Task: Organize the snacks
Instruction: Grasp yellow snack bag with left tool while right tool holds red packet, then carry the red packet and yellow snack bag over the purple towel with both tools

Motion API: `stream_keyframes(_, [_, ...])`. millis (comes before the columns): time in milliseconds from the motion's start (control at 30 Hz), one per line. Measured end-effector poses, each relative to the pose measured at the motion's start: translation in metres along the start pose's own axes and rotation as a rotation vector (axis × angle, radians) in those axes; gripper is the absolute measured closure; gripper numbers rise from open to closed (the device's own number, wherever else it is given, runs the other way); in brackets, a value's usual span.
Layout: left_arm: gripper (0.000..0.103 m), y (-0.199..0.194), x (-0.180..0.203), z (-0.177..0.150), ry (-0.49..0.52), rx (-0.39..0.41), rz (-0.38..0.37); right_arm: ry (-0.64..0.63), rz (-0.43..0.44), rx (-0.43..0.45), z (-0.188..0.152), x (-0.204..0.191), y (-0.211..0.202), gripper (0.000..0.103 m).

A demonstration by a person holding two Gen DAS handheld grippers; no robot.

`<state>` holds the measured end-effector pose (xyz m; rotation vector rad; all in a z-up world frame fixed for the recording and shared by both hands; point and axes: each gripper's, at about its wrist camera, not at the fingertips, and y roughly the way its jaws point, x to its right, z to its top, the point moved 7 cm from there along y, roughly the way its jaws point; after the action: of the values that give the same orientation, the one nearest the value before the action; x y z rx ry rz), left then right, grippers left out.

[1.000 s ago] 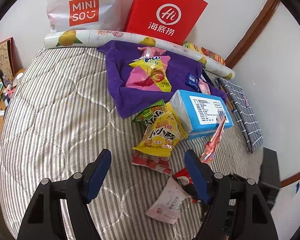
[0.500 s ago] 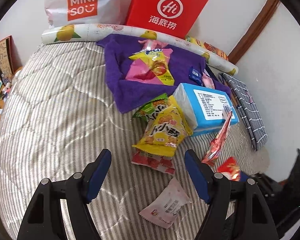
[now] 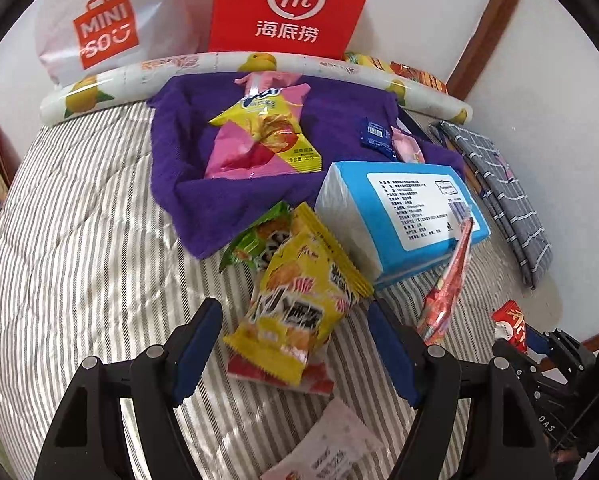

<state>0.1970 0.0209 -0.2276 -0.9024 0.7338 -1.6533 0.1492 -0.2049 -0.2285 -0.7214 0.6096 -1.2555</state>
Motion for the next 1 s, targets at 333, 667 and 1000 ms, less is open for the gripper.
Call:
stream_keyframes(333, [0.034, 0.019, 0.003, 0.008, 0.014, 0.004, -0.003, 0.038, -0.018, -0.037, -0.002, 0.015, 0.018, 0.064])
stream_keyframes(667, [0.053, 0.013, -0.002, 0.013, -0.017, 0.028, -0.072, 0.035, -0.019, -0.052, 0.001, 0.012, 0.025, 0.064])
stream_keyframes(1000, [0.053, -0.022, -0.007, 0.012, -0.031, 0.084, -0.103, 0.023, -0.026, -0.023, 0.013, 0.002, 0.011, 0.064])
